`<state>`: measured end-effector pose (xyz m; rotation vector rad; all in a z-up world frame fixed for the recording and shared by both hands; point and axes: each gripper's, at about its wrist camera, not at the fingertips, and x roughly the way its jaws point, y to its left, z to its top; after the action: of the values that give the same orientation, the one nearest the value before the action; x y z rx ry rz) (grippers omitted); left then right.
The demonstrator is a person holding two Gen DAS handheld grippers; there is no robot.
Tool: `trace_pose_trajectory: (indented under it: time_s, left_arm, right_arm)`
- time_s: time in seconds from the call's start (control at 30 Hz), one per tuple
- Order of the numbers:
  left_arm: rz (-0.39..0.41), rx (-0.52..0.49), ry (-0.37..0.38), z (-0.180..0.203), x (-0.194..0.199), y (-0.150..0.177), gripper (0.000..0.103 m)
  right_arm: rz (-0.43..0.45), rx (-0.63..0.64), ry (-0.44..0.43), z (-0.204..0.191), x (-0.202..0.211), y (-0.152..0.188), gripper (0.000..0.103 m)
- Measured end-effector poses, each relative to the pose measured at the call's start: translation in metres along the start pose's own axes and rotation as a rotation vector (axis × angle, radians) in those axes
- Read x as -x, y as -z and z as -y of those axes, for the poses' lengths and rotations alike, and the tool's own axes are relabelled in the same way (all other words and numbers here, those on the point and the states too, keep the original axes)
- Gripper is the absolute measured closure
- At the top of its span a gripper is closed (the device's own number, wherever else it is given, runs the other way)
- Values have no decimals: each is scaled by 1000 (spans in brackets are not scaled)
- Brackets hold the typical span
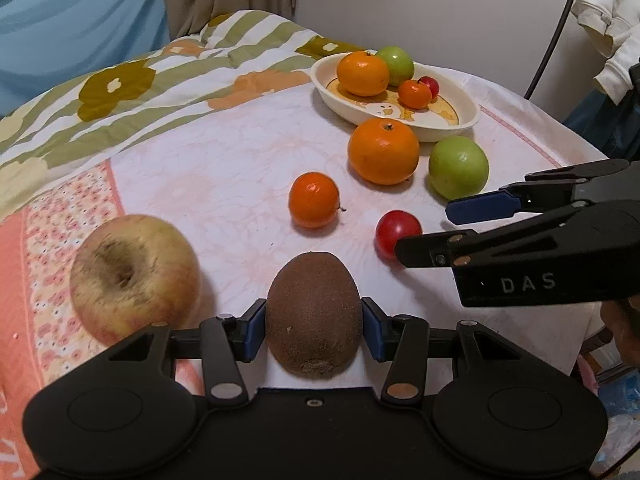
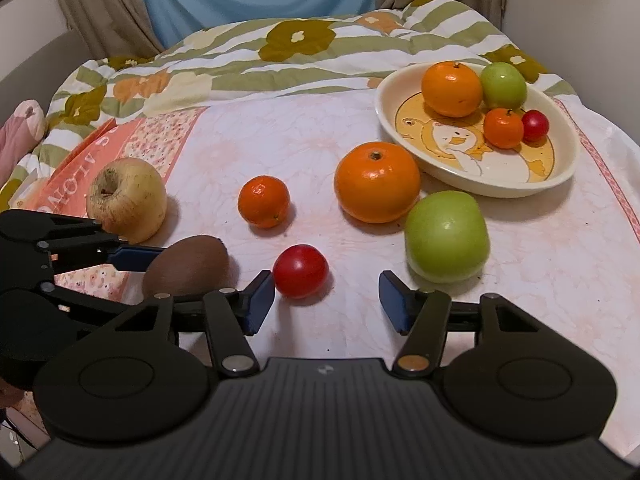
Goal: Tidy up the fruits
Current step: 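Grasp the brown kiwi with the left tool while the right tool grasps a red tomato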
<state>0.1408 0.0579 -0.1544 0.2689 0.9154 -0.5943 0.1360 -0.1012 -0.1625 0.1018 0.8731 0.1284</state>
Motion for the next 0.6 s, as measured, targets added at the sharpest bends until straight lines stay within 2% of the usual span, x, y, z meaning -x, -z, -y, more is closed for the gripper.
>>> trace_pose_trajectory:
  time_s: [0.27,0.4,0.6]
  left_arm:
    - [-6,28,-25,-6,7,7,50]
    - [-6,47,-35,-7,8,9,50]
    - [-10,79,-57,-10,12,10,50]
  right_arm:
    - [-8,85,19,-13,-12,-1,37]
    - [-19,116,-6,-18,-18,-4,54]
    - [-21,141,-8,-22,-19,-7,54]
